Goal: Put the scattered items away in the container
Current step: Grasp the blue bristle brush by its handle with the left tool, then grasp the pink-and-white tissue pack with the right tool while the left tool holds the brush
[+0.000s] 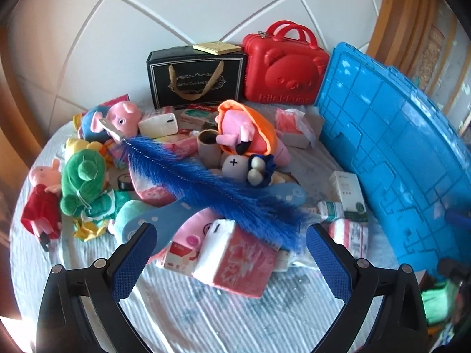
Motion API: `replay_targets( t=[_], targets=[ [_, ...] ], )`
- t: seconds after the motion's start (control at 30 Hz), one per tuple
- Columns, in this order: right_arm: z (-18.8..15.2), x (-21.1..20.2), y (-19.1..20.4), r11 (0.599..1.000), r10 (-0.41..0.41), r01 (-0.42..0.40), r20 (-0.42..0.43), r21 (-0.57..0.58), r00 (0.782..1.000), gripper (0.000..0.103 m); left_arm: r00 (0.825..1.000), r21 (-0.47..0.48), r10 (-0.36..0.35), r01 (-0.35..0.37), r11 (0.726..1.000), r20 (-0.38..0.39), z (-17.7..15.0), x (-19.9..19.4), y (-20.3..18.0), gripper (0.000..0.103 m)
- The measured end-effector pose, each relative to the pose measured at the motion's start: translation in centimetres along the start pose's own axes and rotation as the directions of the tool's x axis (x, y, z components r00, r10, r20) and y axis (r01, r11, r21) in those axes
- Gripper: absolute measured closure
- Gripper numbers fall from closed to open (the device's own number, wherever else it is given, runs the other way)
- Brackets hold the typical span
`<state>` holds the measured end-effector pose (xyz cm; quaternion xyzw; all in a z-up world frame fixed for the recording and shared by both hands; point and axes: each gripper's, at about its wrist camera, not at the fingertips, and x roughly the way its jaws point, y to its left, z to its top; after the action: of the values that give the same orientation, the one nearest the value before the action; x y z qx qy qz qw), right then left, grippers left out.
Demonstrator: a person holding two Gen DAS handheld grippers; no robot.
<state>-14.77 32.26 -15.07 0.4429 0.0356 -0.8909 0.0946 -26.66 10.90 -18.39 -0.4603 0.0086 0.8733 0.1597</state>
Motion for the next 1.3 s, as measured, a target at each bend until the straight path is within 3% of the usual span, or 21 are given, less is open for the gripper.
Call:
replay_targets(
  t=[0.23, 0.43, 0.5, 0.63, 0.7, 0.77, 0.93, 1.3],
  targets=[
    [-1.5, 0.2, -0.9, 0.998, -0.053, 0.054, -0.021, 0.029, 0.998, 0.0, 1.0, -0.208, -0.001, -0.004, 0.978, -0.024, 4.8, 5.7, 3.1, 0.0],
    [-3.3, 1.8, -2.4, 0.995, -0.077, 0.081, -0.069, 0.059, 0.995, 0.0, 0.983, -0.437, -0.039, -0.044, 0.898, -0.178, 6.0, 13.0, 7.6, 0.001],
    [-3.8, 2.3, -2.7, 0.994, -0.076, 0.082, -0.086, 0.067, 0.993, 0.0, 0.974, -0.466, -0.056, -0.055, 0.883, -0.221, 5.8, 14.7, 8.1, 0.007],
    [-4.3, 2.6, -2.9, 0.994, -0.073, 0.081, -0.092, 0.08, 0.993, 0.0, 0.973, -0.419, -0.041, -0.061, 0.906, -0.229, 6.5, 15.3, 7.3, 0.009],
    [-4.2, 2.6, -2.9, 0.993, -0.074, 0.081, -0.09, 0.083, 0.993, 0.0, 0.971, -0.374, 0.006, -0.098, 0.922, -0.24, 6.7, 15.2, 6.7, 0.025],
    [-4.0, 2.6, -2.8, 0.993, -0.075, 0.082, -0.085, 0.084, 0.994, 0.0, 0.967, -0.341, 0.035, -0.123, 0.932, -0.254, 6.8, 15.2, 6.5, 0.079],
    [-3.7, 2.6, -2.6, 0.993, -0.078, 0.084, -0.082, 0.077, 0.994, 0.0, 0.966, -0.352, 0.05, -0.14, 0.925, -0.253, 6.2, 14.5, 7.6, 0.085],
    [-5.1, 6.6, -3.2, 0.984, -0.097, 0.115, -0.132, 0.134, 0.986, 0.0, 0.995, -0.345, 0.04, -0.071, 0.936, -0.096, 5.2, 6.0, 8.8, 0.093]
  ],
)
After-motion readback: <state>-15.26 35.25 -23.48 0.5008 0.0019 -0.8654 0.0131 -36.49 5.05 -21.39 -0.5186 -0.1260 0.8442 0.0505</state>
